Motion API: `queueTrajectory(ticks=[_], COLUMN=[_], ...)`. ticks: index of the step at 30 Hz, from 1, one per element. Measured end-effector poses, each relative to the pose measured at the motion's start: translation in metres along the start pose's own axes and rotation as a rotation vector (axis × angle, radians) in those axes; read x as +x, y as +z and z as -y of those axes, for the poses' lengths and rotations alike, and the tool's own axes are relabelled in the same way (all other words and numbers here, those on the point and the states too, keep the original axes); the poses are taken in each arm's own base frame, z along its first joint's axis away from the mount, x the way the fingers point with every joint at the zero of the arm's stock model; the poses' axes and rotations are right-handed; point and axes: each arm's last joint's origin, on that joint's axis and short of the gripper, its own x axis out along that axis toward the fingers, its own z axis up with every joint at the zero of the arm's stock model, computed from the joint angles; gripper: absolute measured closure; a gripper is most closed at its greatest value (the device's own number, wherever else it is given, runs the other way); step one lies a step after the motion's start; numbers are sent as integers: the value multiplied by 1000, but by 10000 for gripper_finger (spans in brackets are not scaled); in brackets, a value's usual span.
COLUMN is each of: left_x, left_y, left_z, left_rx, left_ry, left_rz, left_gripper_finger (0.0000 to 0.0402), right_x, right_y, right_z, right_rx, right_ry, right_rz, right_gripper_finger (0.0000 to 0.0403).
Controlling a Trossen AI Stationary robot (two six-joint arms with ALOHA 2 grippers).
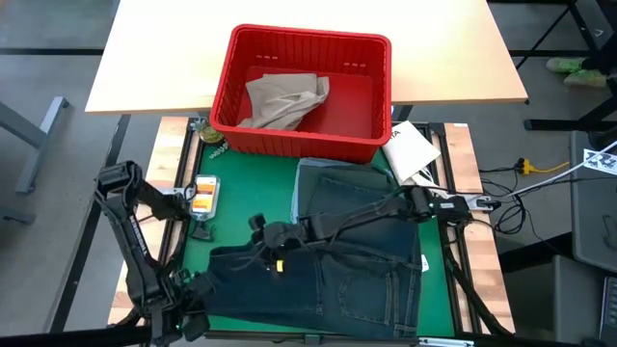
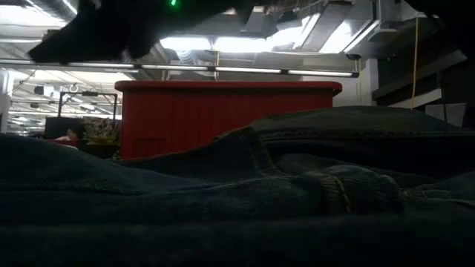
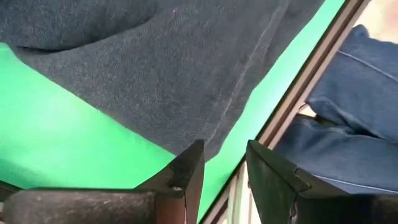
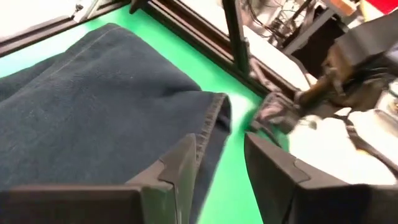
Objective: Fold Laundry from Bin
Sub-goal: Fold the dark blue pants
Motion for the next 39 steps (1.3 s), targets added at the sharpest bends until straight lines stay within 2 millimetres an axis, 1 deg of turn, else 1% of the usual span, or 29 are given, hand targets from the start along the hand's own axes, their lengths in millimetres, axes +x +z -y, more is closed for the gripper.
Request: queueTrajectory(ticks=[2, 8, 13, 15, 18, 26, 30, 33, 37, 39], left_x=[5, 20, 29, 34, 42, 63, 65, 65, 65, 64], left_y=[-2, -6, -9, -10, -12, -18, -21, -23, -20, -19], left_z=[0, 2, 6, 7, 8, 13, 18, 20, 21, 22], left_rx=[7, 40, 44, 45, 47, 42, 39, 53, 45, 54], left_ry=[17, 49, 37, 42, 51, 39, 9, -7, -22, -34], left_rz=[3, 11, 8, 9, 11, -1, -68, -116, -115, -104], left_gripper_finger=[288, 288, 288, 288, 288, 288, 288, 288, 298, 308], right_x=[7, 24, 32, 36, 39, 39, 39, 38, 38, 37], right_y=[-6, -17, -22, -27, -33, -43, -52, -56, -57, -53], right_z=[1, -4, -7, -9, -13, -16, -19, -21, -22, -20], right_rx=[35, 113, 136, 163, 193, 199, 195, 192, 185, 167], right_ry=[1, -26, -44, -40, -22, -47, -50, -50, -38, -25], right_rz=[29, 104, 149, 143, 105, -30, -140, -184, -200, -183], right_gripper_finger=[265, 265, 265, 265, 265, 265, 265, 265, 265, 265])
